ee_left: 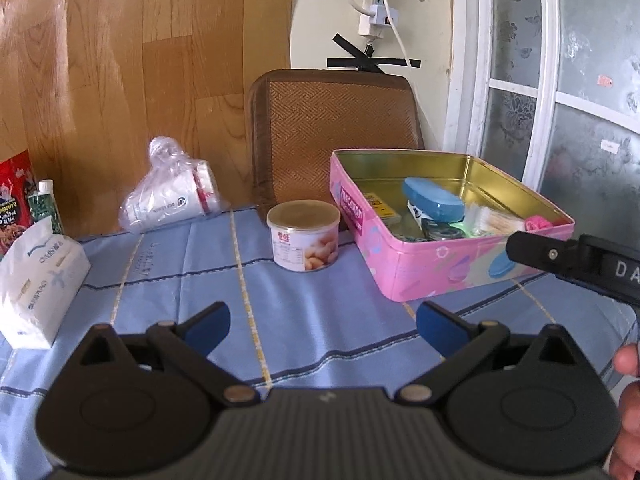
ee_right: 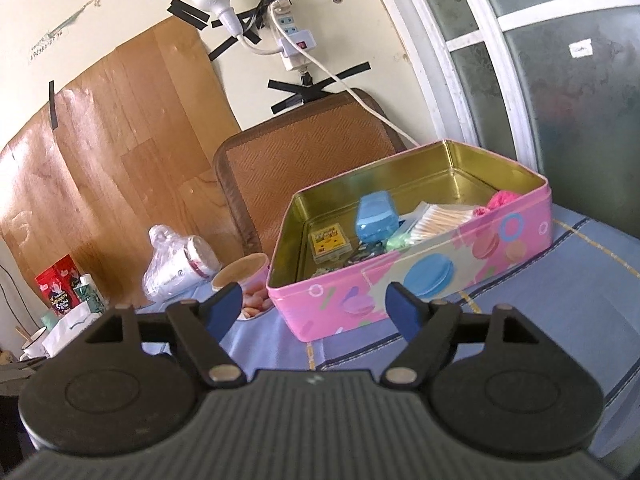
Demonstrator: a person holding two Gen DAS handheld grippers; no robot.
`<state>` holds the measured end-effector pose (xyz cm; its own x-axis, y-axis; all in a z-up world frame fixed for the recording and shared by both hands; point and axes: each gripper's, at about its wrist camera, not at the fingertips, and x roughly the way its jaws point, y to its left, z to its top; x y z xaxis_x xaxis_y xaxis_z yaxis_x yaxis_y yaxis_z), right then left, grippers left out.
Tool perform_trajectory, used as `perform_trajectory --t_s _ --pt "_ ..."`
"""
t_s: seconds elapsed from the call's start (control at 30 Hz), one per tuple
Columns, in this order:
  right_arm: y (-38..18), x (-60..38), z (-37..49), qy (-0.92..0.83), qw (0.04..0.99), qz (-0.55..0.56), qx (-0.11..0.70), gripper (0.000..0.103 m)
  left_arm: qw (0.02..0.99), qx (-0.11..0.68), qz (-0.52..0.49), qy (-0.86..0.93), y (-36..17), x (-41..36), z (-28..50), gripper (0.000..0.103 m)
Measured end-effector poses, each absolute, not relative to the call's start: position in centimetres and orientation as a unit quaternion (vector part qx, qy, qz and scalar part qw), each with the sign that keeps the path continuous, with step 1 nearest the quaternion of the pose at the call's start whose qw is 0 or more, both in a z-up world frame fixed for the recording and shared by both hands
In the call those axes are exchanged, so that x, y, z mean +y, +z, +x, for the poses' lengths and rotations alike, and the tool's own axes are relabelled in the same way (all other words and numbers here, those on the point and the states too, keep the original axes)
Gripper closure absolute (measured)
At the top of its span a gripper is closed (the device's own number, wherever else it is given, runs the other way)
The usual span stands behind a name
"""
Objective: Organize soft objects
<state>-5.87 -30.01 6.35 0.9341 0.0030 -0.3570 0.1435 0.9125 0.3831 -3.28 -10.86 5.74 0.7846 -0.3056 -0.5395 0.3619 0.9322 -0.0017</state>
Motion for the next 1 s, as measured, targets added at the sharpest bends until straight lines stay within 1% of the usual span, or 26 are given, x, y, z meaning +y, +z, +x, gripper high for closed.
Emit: perform_trajectory --t_s 0.5,1.0 --pt "5.8 -30.5 -6.0 -0.041 0.958 0.219 0.183 0.021 0.952 0.255 0.075 -0.154 5.9 -11.9 -4.1 0.000" --pt "5.1 -31.1 -6.0 -0.042 0.952 0.234 0.191 0.020 0.935 0.302 0.080 -0.170 5.0 -12.3 -3.9 0.000"
